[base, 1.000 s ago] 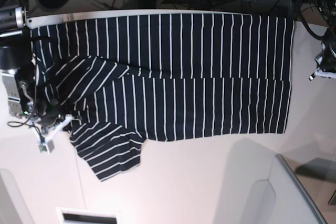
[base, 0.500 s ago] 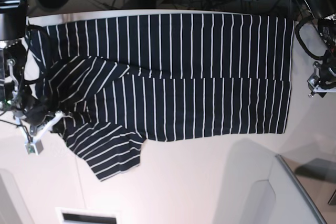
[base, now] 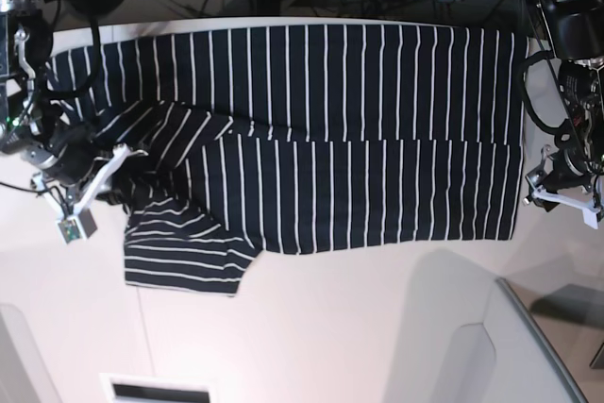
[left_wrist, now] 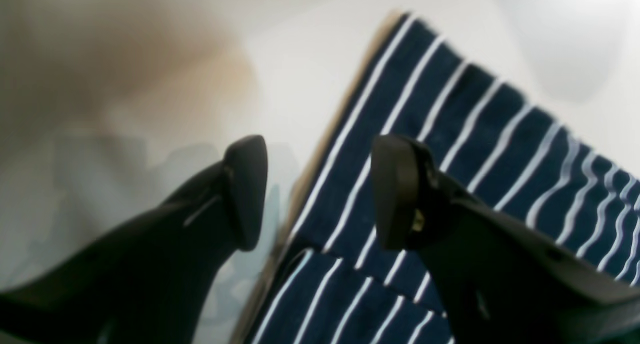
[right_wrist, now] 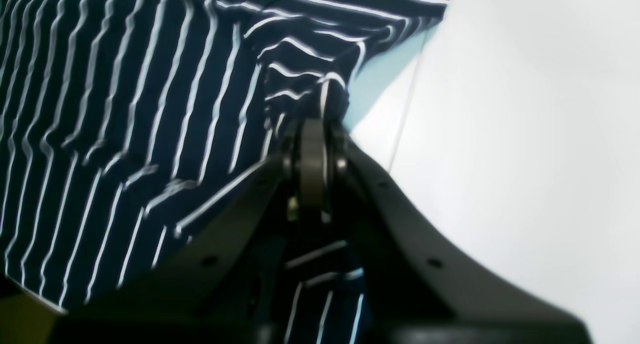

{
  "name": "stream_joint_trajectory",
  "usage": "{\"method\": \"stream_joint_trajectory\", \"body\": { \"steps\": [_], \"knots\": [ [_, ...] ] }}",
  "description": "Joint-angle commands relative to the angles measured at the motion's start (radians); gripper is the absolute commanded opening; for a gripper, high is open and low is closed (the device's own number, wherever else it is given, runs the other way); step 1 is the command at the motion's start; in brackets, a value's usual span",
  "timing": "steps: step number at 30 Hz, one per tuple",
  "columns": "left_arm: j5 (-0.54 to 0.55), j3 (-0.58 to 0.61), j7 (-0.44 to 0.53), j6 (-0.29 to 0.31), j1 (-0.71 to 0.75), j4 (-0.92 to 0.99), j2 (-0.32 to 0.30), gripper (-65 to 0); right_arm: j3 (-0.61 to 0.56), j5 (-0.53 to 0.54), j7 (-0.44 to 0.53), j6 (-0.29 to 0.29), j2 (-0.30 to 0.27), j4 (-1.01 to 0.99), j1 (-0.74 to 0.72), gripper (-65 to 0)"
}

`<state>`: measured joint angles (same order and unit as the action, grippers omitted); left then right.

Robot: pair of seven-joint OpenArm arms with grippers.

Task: Layout the t-shirt on the table in an organized manner, then fold the t-shirt properly
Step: 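Drag the grasped fabric with the right gripper to flatten the shirt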

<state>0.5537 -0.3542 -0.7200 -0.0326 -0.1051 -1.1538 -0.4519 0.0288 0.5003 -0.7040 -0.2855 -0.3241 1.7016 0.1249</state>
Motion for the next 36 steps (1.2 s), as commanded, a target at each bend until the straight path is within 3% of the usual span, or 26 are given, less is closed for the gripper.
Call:
{"method": "stream_joint_trajectory", "body": {
  "steps": [1, 5, 7, 10, 13, 16, 21, 30, 36],
  "knots": [
    [0.001, -0.007, 0.017, 0.0, -0.014, -0.016, -0.023, -32.3, 0.007, 0.01, 0.017, -0.001, -0.01, 0.022, 0.005, -65.0],
    [0.001, -0.015, 0.017, 0.0, -0.006, -0.016, -0.029, -32.3, 0.007, 0.01, 0.016, -0.001, 0.043, -0.004, 0.058, -62.4],
    [0.001, -0.015, 0.017, 0.0, -0.003, -0.016, -0.029, -32.3, 0.007, 0.01, -0.042, -0.001, 0.066, -0.013, 0.065, -51.8],
    [0.001, -0.015, 0.017, 0.0, -0.003, -0.016, -0.031, -32.3, 0.02, 0.011, -0.138, -0.001, 0.104, 0.013, 0.063, -30.5],
    [0.001, -0.015, 0.017, 0.0, -0.002, -0.016, -0.031, -32.3, 0.093, 0.011, -0.161, -0.001, 0.145, 0.091, 0.068, -31.7],
    [0.001, -0.015, 0.017, 0.0, -0.002, -0.016, -0.031, -32.3, 0.156, 0.011, -0.27, -0.001, 0.15, 0.122, -0.001, -32.7],
    [0.001, -0.015, 0.017, 0.0, -0.002, -0.016, -0.031, -32.3, 0.21, 0.01, -0.42, -0.001, 0.145, -0.071, -0.198, -32.7],
    [0.001, -0.015, 0.017, 0.0, -0.002, -0.016, -0.031, -32.3, 0.21, 0.008, -0.474, -0.001, 0.148, -0.346, -0.35, -32.9],
    [0.001, -0.016, 0.018, 0.0, 0.012, -0.015, -0.043, -32.3, 0.21, 0.008, -0.478, -0.001, 0.148, -0.394, -0.379, -33.0]
  ]
}}
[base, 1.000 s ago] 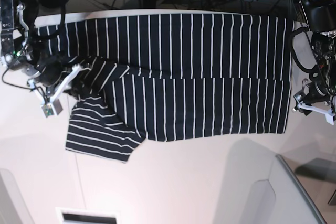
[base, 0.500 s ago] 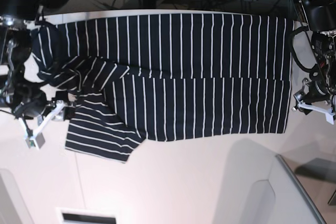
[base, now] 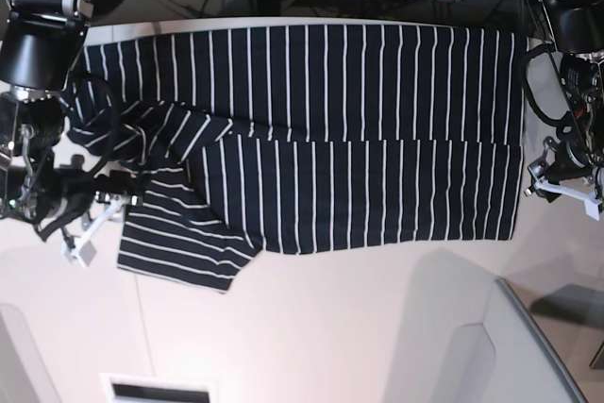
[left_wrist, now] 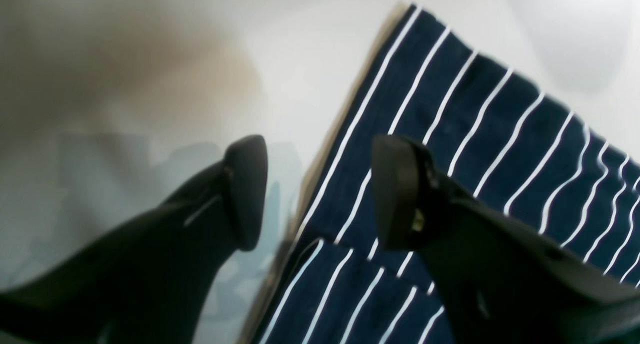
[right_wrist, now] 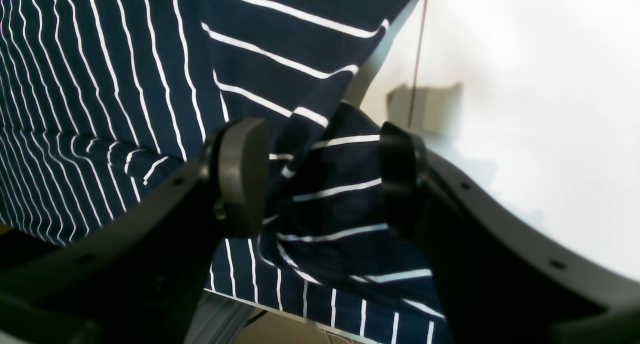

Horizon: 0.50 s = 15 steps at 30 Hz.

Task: Layout the t-shirt on the table in an organized manner, then fold the t-shirt properly
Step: 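Drag the grasped fabric with the right gripper to flatten the shirt, then move the left gripper to the shirt's hem corner and grasp it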

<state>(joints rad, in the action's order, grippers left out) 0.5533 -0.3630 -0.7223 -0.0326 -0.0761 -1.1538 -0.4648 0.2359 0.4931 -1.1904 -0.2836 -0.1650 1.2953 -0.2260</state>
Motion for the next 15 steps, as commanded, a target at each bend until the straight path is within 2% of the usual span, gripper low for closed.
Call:
{"method": "stream_joint_trajectory", "body": {
  "steps": [1, 7, 12, 15],
  "knots": [
    [0.001, -0.008, 0.02, 0.0, -0.017, -0.015, -0.03, -32.3, 0.003, 0.016, 0.01, -0.003, -0.009, 0.013, -0.028, -33.0],
    [0.001, -0.008, 0.02, 0.0, -0.017, -0.015, -0.032, -32.3, 0.003, 0.014, 0.01, -0.003, 0.006, 0.008, -0.026, -33.0],
    [0.001, -0.008, 0.02, 0.0, -0.017, -0.015, -0.032, -32.3, 0.003, 0.014, 0.016, -0.003, 0.012, -0.079, -0.039, -33.0],
    [0.001, -0.008, 0.02, 0.0, -0.017, -0.015, -0.032, -32.3, 0.003, 0.014, 0.06, -0.003, 0.012, -0.11, -0.042, -33.2]
  ]
}}
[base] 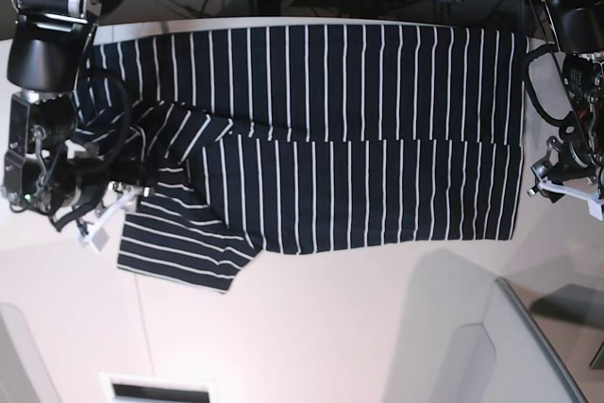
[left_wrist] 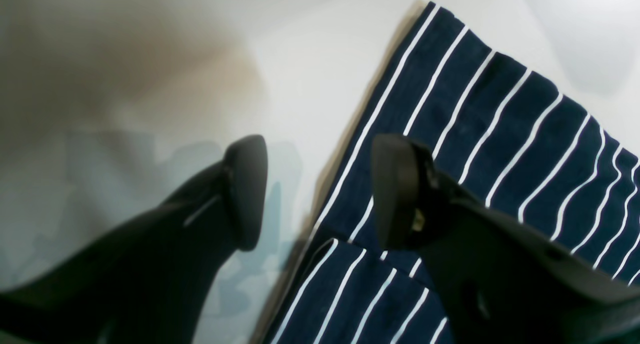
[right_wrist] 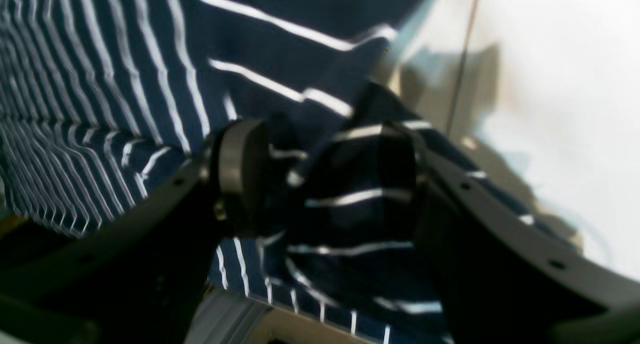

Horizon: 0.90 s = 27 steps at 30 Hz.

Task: Layout the t-shirt on the table in an organized manner, then fold the t-shirt properly
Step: 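Move the left gripper to the shirt's hem corner and grasp it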

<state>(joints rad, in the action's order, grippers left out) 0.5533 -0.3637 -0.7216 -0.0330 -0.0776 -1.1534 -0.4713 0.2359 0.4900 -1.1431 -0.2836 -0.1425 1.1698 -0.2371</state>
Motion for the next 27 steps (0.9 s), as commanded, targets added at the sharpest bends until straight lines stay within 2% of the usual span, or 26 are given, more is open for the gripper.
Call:
{"method": "stream_joint_trajectory", "body": {
  "steps": [1, 5, 10, 12, 16, 20, 23, 27],
  "knots": [
    [0.001, -0.007, 0.02, 0.0, -0.015, -0.015, -0.025, -32.3, 0.003, 0.017, 0.021, -0.003, -0.01, 0.012, -0.029, -33.2],
    [0.001, -0.01, 0.02, 0.0, -0.001, -0.017, -0.036, -32.3, 0.003, 0.017, 0.025, -0.003, -0.01, 0.012, -0.029, -33.2],
    [0.001, -0.076, 0.02, 0.0, 0.0, -0.017, -0.034, -32.3, 0.003, 0.017, 0.022, -0.003, -0.01, 0.017, -0.029, -34.4],
    [0.001, -0.091, 0.02, 0.0, 0.002, -0.017, -0.036, -32.3, 0.003, 0.017, 0.022, -0.003, -0.01, 0.017, -0.029, -42.2],
    [0.001, -0.096, 0.02, 0.0, 0.011, -0.017, -0.04, -32.3, 0.003, 0.019, 0.021, -0.003, -0.01, 0.017, -0.031, -65.0],
    [0.001, -0.088, 0.02, 0.0, 0.0, -0.017, -0.033, -32.3, 0.01, 0.02, 0.025, -0.003, -0.01, 0.017, -0.025, -64.7],
    [0.001, -0.087, 0.02, 0.0, -0.067, 0.011, -0.01, -31.3, 0.01, 0.02, 0.028, -0.003, -0.009, 0.019, -0.025, -64.8],
    [0.001, -0.084, 0.02, 0.002, -0.202, 0.266, -0.002, -31.1, 0.01, 0.02, 0.028, -0.003, -0.009, 0.02, -0.026, -64.8]
  ]
}}
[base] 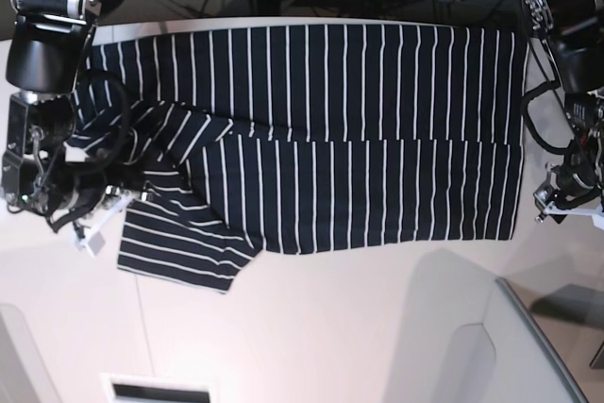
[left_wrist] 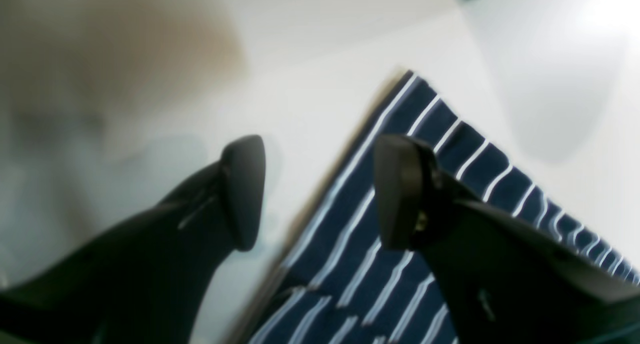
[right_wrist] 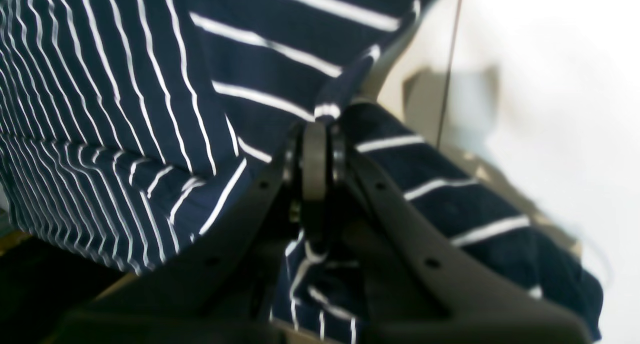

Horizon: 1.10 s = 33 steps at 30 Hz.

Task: Layout the t-shirt on the table in an organized manner, then fold the t-shirt properly
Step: 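Move the left gripper to the shirt's hem corner and grasp it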

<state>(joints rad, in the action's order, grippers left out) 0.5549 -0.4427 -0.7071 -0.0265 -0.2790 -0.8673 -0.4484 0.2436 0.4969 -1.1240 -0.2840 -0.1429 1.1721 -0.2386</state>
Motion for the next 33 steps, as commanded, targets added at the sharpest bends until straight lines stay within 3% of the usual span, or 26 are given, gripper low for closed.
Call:
{"method": "stream_joint_trajectory", "body": {
  "steps": [1, 5, 7, 14, 21, 26, 33],
  "knots": [
    [0.0, 0.006, 0.007, -0.005, -0.03, 0.047, -0.025, -31.1, 0.003, 0.013, 0.008, -0.004, -0.008, 0.019, -0.025, -64.8],
    [0.0, 0.15, 0.076, 0.058, -0.058, 0.104, -0.023, -31.1, 0.003, 0.013, 0.009, -0.005, -0.008, 0.019, -0.023, -64.8],
    [0.001, 0.193, 0.114, 0.063, -0.058, 0.135, -0.022, -31.1, 0.003, 0.013, 0.009, -0.005, -0.008, 0.019, -0.023, -65.0],
    [0.001, 0.201, 0.186, 0.063, -0.064, 0.273, 0.0, -31.8, 0.003, 0.013, 0.006, -0.005, -0.008, 0.075, -0.021, -65.0],
    [0.001, 0.195, 0.185, 0.064, -0.058, 0.276, 0.01, -33.2, 0.001, 0.015, 0.002, -0.005, -0.008, 0.104, -0.021, -65.0],
    [0.006, 0.195, 0.18, 0.066, -0.058, 0.267, 0.023, -53.6, 0.003, 0.015, 0.003, -0.005, -0.008, 0.104, -0.02, -65.0],
    [0.006, 0.195, 0.18, 0.066, -0.058, 0.267, 0.04, -59.2, 0.0, 0.015, 0.002, -0.005, -0.008, 0.104, -0.02, -65.0]
  ]
}}
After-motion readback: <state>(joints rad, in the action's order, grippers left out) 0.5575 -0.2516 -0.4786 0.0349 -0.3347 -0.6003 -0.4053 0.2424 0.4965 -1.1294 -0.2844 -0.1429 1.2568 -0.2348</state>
